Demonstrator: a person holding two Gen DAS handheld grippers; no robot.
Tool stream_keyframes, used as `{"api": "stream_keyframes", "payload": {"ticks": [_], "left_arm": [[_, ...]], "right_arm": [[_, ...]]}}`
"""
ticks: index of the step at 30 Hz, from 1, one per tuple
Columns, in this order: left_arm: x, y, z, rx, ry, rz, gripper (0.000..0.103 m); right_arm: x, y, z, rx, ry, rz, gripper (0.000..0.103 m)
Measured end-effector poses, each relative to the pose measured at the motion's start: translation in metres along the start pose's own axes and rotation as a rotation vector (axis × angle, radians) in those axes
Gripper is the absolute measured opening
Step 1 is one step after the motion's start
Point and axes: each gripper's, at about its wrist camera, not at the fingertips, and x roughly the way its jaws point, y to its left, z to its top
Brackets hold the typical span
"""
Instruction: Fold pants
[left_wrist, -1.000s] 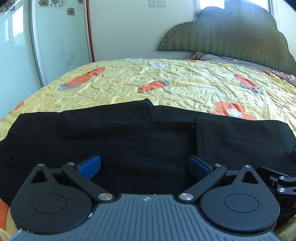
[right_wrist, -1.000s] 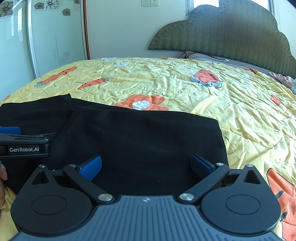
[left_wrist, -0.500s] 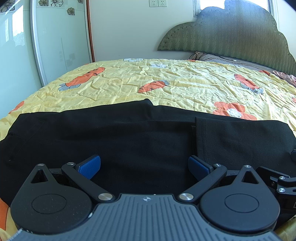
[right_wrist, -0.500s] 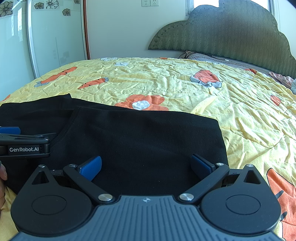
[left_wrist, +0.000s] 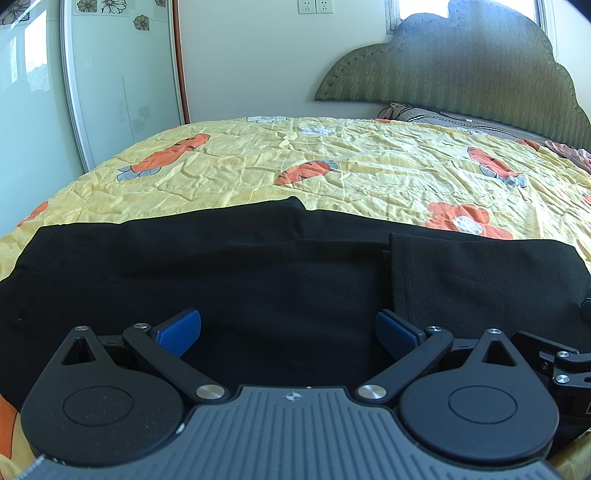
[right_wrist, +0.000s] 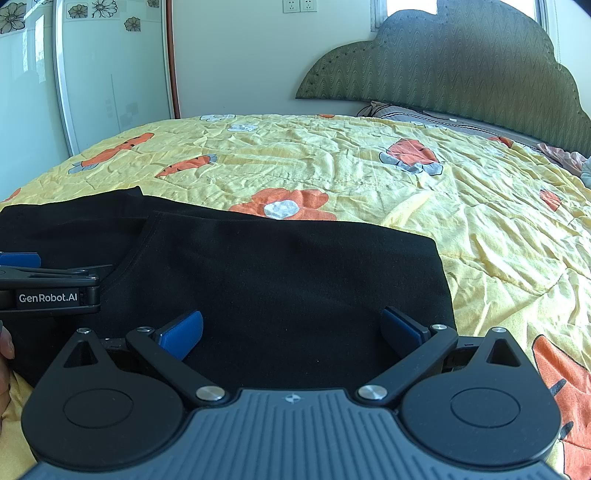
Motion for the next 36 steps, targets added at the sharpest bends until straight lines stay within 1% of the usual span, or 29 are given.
{"api": "stream_keyframes", "payload": {"ticks": [22,24,26,28,29,30,33,36], "left_arm": [[0.0,0.0,0.0,0.0,-0.002,-0.002,0.101],[-0.002,0.002,0.001,-0.001,-0.002,-0.018,0.099],[-0.007,0.009,0.002,-0.005,0.006,-0.055,0.099],[-0.016,0.022,0.002,-0.006,0.02,-0.072,0.098],[-0.021,0.03,0.002,-0.012,0.023,-0.065,0.098],[-0.027,0.04,0.003,-0.026,0.02,-0.053,0.098],[-0.047,0.08,0.004,-0.091,-0.024,0.023,0.099],[-0.06,0.126,0.007,-0.173,-0.021,0.123,0.1]], "right_arm": [[0.0,-0.001,0.0,0.003,0.001,0.004,0.103],[0.0,-0.002,0.001,0.006,0.003,0.007,0.103],[-0.001,-0.002,0.002,0.004,0.004,0.011,0.103],[-0.005,0.003,0.008,0.031,0.017,-0.011,0.103],[-0.01,0.01,0.011,0.009,0.001,0.011,0.103],[-0.015,0.023,0.014,-0.041,-0.026,0.042,0.103],[-0.032,0.076,0.02,-0.246,-0.131,0.086,0.103],[-0.039,0.132,0.021,-0.42,-0.172,0.216,0.103]]}}
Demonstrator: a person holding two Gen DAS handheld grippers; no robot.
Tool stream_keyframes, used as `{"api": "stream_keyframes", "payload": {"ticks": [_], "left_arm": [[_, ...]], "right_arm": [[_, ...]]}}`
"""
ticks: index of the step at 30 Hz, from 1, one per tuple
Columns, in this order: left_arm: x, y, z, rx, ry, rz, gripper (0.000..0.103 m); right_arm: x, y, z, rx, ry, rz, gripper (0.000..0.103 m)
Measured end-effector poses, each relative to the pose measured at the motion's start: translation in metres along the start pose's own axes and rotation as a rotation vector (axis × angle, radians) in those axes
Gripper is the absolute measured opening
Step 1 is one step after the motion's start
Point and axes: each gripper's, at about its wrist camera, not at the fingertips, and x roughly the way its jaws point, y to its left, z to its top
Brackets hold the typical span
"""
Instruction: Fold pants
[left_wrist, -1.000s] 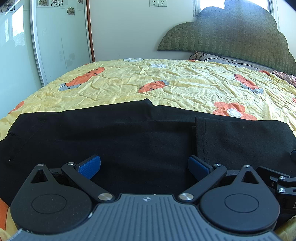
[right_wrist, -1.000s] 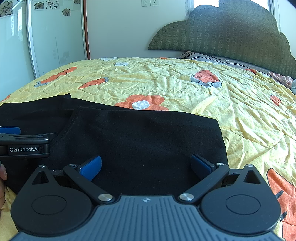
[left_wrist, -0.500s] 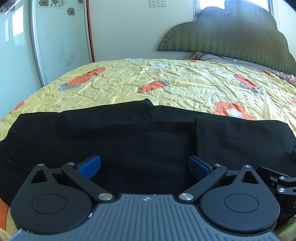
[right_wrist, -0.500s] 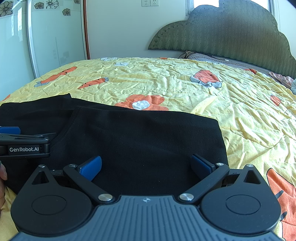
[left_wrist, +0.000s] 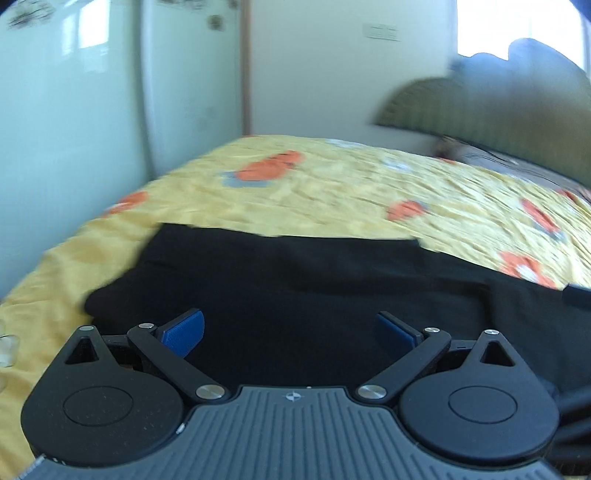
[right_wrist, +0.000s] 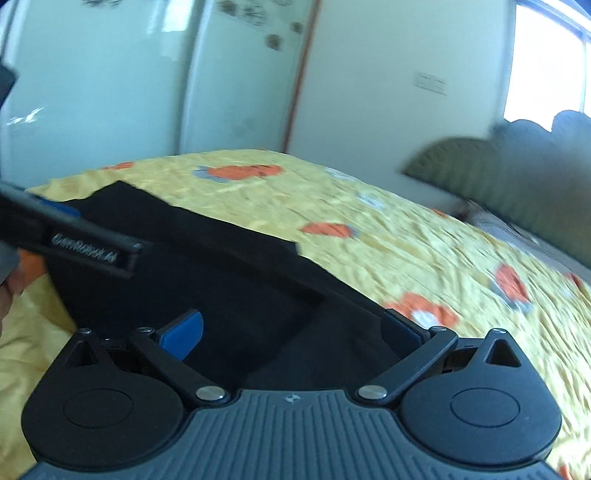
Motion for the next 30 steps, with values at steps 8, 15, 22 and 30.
{"api": "stream_keyframes", "payload": {"ticks": [8,15,22,30], "left_arm": [[0.015,0.129,0.01,-0.421,0.162,0.003,0.095],[0.029,0.166,0.0,-0.596,0.244,-0.16,0.091],[0.039,0.171,-0.001,-0.691,0.281,-0.28,0.093],[0.066,0.176,-0.004,-0.87,0.307,-0.504,0.094]], "right_arm": [[0.022,0.125,0.029,-0.397,-0.064,0.047,0.103],[0.025,0.167,0.03,-0.563,-0.097,0.088,0.102],[0.034,0.187,0.021,-0.662,-0.082,0.066,0.077],[0.031,0.162,0.044,-0.461,-0.162,0.093,0.053]]}}
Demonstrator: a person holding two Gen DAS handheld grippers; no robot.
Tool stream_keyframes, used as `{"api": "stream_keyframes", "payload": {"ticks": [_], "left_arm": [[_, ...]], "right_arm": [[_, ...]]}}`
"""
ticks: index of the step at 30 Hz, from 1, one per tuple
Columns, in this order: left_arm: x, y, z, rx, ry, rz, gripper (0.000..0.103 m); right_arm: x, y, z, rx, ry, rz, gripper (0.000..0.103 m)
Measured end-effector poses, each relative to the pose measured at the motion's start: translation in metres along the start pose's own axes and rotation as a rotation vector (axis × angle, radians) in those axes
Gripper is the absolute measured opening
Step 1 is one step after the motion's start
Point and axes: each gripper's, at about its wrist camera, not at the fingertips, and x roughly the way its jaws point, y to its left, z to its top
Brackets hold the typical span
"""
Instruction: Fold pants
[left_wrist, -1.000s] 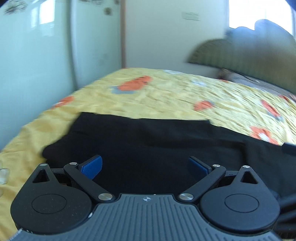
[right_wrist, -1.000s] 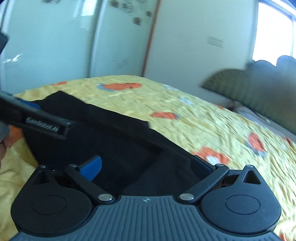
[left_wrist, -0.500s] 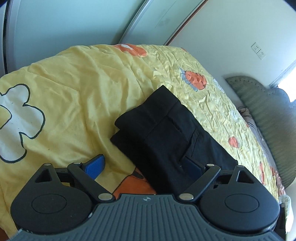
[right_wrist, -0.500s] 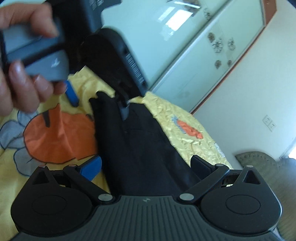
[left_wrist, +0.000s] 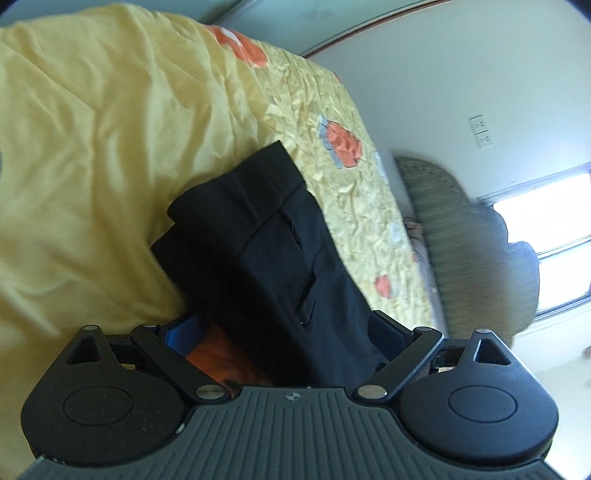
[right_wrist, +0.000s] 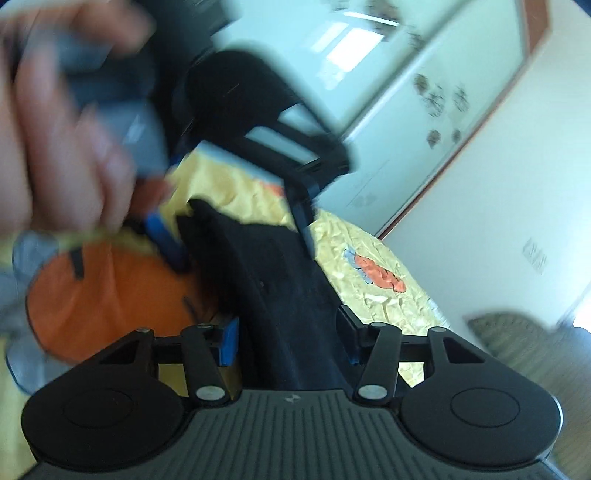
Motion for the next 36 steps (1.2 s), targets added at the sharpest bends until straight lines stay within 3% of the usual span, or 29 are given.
{"api": "stream_keyframes", "payload": {"ticks": [1,3,5,7,10,11,13,15,16,22,28,33,36], "left_arm": [[0.006,0.002,0.003,-0.019,0.003,-0.023,0.094],[0.013,0.003,0.007,-0.045,-0.017,-0.05,0.093],[0.019,0.001,0.011,-0.052,-0.04,-0.043,0.092],[0.021,-0.003,0.013,-0.049,-0.063,-0.041,0.09],[0.026,-0.006,0.017,-0.034,-0.096,0.003,0.081],[0.027,-0.008,0.018,-0.024,-0.108,0.02,0.077],[0.026,-0.012,0.016,0.021,-0.136,0.072,0.061],[0.027,-0.021,0.013,0.114,-0.161,0.164,0.031],[0.026,-0.027,0.009,0.168,-0.176,0.209,0.022],[0.006,-0.087,-0.036,0.453,-0.32,0.281,0.016],[0.0,-0.161,-0.1,0.709,-0.35,0.159,0.015],[0.019,-0.204,-0.15,0.823,-0.27,0.032,0.015],[0.044,-0.223,-0.188,0.908,-0.19,-0.021,0.015]], "right_arm": [[-0.005,-0.018,0.003,0.097,-0.011,0.039,0.053],[-0.013,-0.053,0.004,0.262,-0.029,0.2,0.054],[-0.014,-0.084,0.002,0.42,-0.038,0.322,0.054],[0.001,-0.1,0.0,0.489,0.017,0.297,0.054],[0.039,-0.102,-0.01,0.471,0.156,0.209,0.054],[0.051,-0.097,-0.015,0.456,0.207,0.227,0.054],[0.071,-0.091,-0.027,0.428,0.279,0.265,0.054],[0.065,-0.094,-0.032,0.467,0.243,0.268,0.054],[0.061,-0.1,-0.033,0.514,0.221,0.29,0.055],[0.06,-0.141,-0.041,0.813,0.117,0.29,0.056],[0.028,-0.184,-0.077,1.111,-0.038,0.334,0.06],[-0.028,-0.215,-0.119,1.199,-0.101,0.226,0.062],[-0.059,-0.233,-0.156,1.243,-0.073,0.133,0.062]]}}
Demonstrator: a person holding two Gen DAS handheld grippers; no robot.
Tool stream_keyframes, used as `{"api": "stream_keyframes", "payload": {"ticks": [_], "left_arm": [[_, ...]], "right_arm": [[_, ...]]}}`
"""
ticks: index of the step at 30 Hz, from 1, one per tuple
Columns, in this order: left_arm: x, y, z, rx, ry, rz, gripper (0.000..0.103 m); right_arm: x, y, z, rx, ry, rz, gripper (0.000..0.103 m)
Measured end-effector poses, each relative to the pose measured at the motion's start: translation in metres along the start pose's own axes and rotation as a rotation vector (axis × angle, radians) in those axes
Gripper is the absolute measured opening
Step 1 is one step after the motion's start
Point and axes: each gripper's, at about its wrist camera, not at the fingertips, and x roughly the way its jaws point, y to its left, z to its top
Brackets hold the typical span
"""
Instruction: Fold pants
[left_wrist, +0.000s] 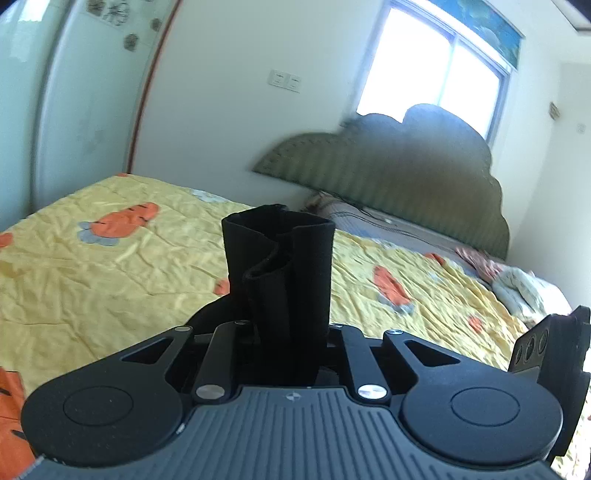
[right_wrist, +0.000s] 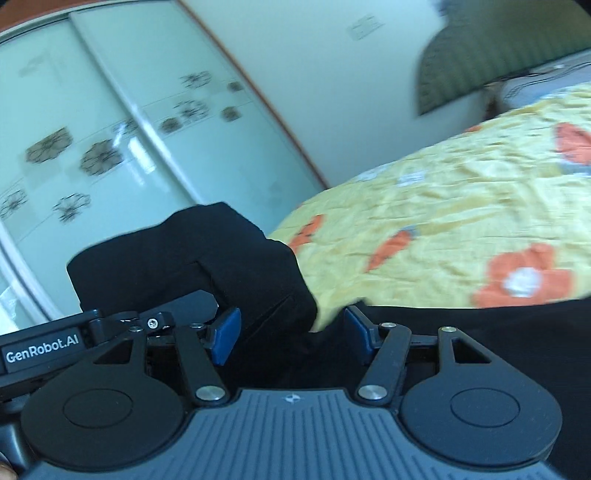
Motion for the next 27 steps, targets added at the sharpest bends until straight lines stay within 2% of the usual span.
{"api": "stream_keyframes", "payload": {"ticks": [7,11,17,20,22,25,27], "left_arm": [[0.054,-0.077,-0.048,0.15,0.127,-0.141,0.015],[0.069,-0.102,-0.068,0.225,0.138,-0.198,0.014],[0.088,-0.126,-0.087,0.312,0.16,-0.244,0.015],[0.098,-0.129,-0.096,0.333,0.215,-0.266,0.031],[0.093,-0.13,-0.099,0.356,0.224,-0.268,0.036],[0.079,-0.124,-0.093,0.352,0.218,-0.314,0.047],[0.067,-0.113,-0.082,0.299,0.192,-0.368,0.071]], "right_arm": [[-0.068,-0.078,-0.01,0.089,-0.044,-0.231,0.062],[-0.087,-0.104,-0.015,0.099,-0.053,-0.342,0.062],[-0.107,-0.128,-0.024,0.115,-0.05,-0.443,0.063],[-0.119,-0.135,-0.026,0.118,-0.095,-0.525,0.072],[-0.132,-0.139,-0.025,0.12,-0.124,-0.566,0.072],[-0.154,-0.14,-0.024,0.109,-0.192,-0.668,0.072],[-0.168,-0.136,-0.021,0.11,-0.267,-0.716,0.072]]}}
